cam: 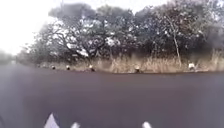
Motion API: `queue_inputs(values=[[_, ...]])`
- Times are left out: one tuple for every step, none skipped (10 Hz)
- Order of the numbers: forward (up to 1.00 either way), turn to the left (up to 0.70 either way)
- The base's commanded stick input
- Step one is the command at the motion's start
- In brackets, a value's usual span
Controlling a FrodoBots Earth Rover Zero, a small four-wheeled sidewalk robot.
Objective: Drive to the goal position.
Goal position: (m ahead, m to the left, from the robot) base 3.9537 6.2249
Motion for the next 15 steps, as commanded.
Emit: queue_inputs(values=[[0.00,0.85],[0.00,0.85],[0.00,0.85],[0.00,0.85],[0.00,0.85],[0.00,0.85],[0.00,0.85],[0.00,0.85],[0.00,0.85],[0.00,0.85],[0.00,0.85],[0.00,0.85],[0.00,0.85],[0.00,0.85],[0.00,0.85]])
